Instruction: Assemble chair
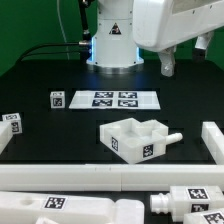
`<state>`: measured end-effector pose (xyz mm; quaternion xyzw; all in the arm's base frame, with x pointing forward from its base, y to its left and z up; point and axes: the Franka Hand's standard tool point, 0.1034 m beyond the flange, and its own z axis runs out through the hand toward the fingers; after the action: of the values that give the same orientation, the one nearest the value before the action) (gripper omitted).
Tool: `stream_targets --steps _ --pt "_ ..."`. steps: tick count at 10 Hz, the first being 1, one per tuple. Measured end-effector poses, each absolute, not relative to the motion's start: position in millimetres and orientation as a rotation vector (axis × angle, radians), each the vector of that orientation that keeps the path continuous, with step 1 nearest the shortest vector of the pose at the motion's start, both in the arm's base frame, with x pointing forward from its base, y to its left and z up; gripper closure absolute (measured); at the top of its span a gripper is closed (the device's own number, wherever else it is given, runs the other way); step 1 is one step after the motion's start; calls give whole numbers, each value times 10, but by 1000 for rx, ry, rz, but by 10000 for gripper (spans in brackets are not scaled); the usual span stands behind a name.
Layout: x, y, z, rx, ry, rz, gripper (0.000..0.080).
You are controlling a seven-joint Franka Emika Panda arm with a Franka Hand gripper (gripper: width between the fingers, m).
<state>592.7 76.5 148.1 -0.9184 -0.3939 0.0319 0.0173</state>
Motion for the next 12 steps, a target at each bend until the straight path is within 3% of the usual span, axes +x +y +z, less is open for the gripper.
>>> stream_targets --steps 12 --pt "5922 761 1474 -2854 -1225 102 150"
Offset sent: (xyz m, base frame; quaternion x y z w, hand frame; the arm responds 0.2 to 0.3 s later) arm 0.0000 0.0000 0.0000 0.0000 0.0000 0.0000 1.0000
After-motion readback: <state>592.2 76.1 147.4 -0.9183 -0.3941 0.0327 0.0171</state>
